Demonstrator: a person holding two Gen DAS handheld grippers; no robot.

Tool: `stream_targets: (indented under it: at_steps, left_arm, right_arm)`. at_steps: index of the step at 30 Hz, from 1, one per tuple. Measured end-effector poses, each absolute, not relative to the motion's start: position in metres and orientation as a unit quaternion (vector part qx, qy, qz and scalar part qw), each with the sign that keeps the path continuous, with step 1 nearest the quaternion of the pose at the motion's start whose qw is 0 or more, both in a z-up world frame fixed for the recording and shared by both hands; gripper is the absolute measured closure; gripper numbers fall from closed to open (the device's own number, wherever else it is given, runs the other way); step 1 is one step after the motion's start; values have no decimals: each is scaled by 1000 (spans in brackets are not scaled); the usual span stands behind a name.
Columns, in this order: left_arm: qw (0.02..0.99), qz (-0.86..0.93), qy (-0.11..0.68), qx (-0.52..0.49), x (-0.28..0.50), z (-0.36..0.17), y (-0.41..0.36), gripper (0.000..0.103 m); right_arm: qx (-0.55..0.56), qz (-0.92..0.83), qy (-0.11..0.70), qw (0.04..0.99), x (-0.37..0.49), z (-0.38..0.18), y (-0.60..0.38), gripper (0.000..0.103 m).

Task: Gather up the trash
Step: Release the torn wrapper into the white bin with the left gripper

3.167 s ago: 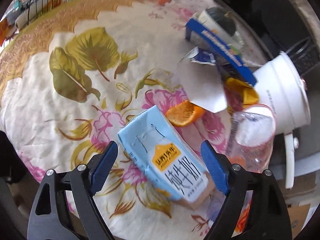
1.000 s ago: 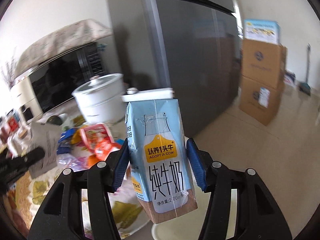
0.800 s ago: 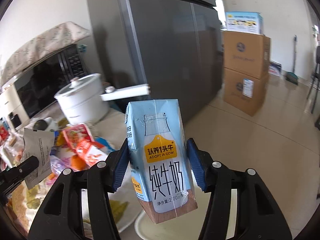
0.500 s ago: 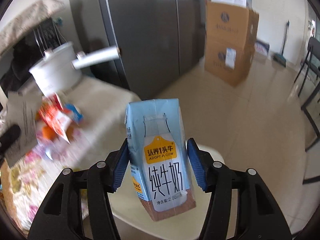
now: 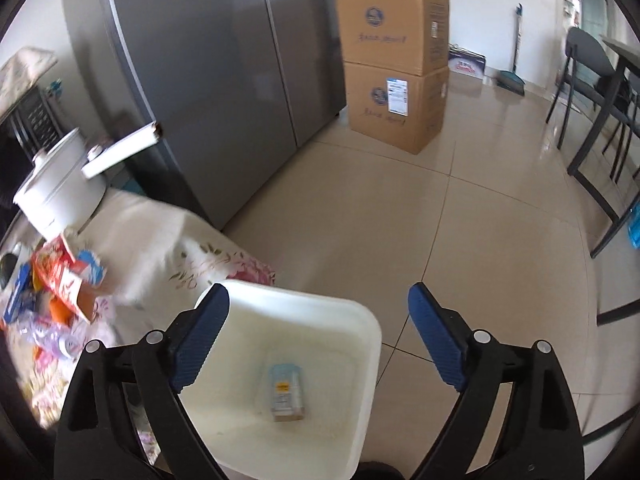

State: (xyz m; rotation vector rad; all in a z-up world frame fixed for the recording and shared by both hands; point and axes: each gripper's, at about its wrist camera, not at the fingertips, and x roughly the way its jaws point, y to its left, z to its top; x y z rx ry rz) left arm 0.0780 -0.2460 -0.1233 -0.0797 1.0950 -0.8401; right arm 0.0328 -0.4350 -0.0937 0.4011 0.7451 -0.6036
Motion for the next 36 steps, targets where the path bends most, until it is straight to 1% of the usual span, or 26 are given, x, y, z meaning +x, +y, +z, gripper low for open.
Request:
stream_targets:
  at_steps: [3,4,5,6,7,12,14,16,17,19,21,25,36]
  left_arm:
    - [746,-388,541,-25,75,-147,-258,97]
    - [741,-387,549,-19,73,-152,-261,91]
    - [738,-386,553,-14,72,-154,-263,84]
    - [739,-385,553,-13,70,-154,-264,65]
    - [743,-383,549,-14,69,-151,-262,54]
    - [777,-363,514,-20,70,-125,-248,53]
    - [798,-346,494,-15,75,-112,-239,51]
    - [827,-316,465,-11,79,-96,-229,31]
    - [844,-298,445,-12,80,-87,-223,28]
    - [870,-269,412,-10,81,-73,-214,15]
    - [887,-246,389,-6,85,-63,-204,10]
    - [908,-211,361,-11,93,-47,-186,9]
    - [925,-179,336,-12,98,-37,-162,9]
  right_arm:
    - [197,-286,350,870,34,-90,-439,15]
    - [198,-285,348,871,34,-89,-440,14]
    - [200,-285,346,871,34,-88,-440,14]
    - [201,-286,343,872,34,-87,-441,14]
    - [201,-286,341,872,33,-86,-441,13]
    - [182,-296,330,878,32,-82,-437,12]
    - [174,-299,326,880,31,-80,-435,10]
    - [160,-305,320,883,32,-77,-430,8]
    - [154,-306,318,884,32,-76,-428,7]
    - [138,-307,311,889,34,-73,-420,7]
    - [125,-308,305,892,36,-69,-411,7]
    - [95,-309,298,898,43,-65,-394,7]
    - [58,-298,273,913,66,-55,-357,7]
